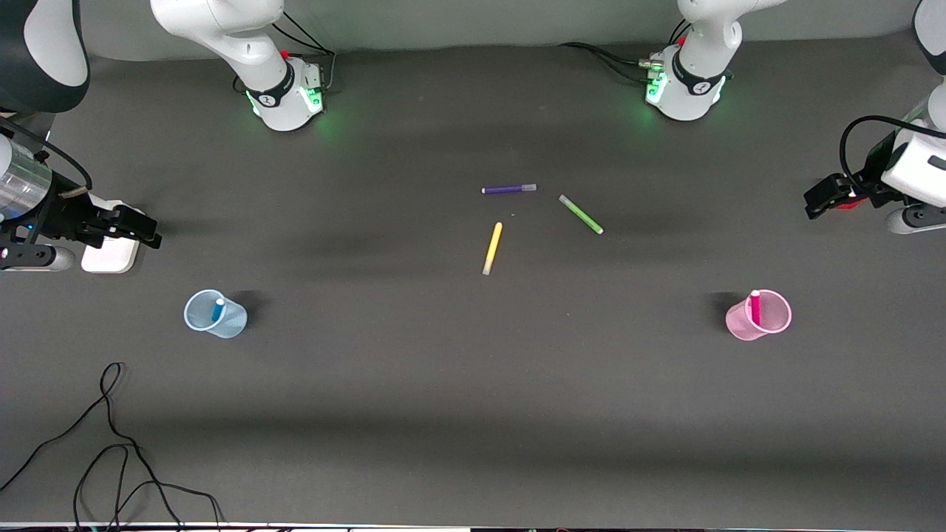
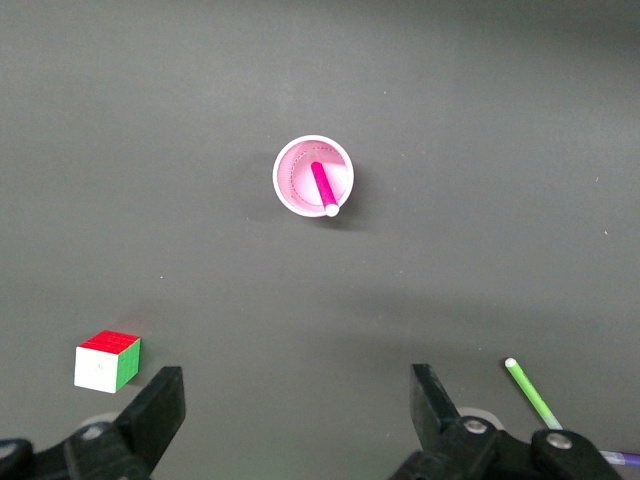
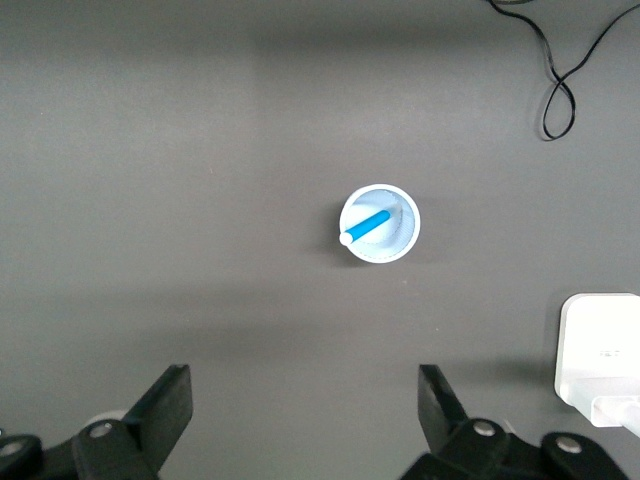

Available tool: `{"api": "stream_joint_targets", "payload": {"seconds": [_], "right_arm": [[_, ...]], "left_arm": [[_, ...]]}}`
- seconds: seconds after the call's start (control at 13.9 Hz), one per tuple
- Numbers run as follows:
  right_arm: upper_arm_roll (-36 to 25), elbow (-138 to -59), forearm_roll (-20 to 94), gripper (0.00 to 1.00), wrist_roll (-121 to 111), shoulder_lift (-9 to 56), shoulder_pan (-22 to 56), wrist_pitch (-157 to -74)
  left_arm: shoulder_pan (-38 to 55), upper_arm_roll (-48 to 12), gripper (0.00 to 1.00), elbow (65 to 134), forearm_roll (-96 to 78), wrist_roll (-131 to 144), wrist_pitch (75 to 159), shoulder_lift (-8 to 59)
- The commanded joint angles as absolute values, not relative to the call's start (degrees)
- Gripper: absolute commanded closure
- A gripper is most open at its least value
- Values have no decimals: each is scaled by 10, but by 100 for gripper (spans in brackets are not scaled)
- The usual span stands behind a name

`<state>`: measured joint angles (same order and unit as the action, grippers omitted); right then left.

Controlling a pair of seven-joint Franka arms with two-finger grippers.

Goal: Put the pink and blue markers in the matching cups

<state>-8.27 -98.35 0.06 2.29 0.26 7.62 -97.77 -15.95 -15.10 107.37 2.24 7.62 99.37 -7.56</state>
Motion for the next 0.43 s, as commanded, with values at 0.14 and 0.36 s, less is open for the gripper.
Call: {"api": "stream_joint_targets", "payload": {"seconds": [0.14,0.36], "right_arm": [[-79,-973,3,0,39,16,74,-973],[-79,-974,3,0,39,14,75,-973]], "left_arm": [[-160,-150,0,1070,22,63,980,-79],[-160,-150,0,1070,22,63,979,-76]]}}
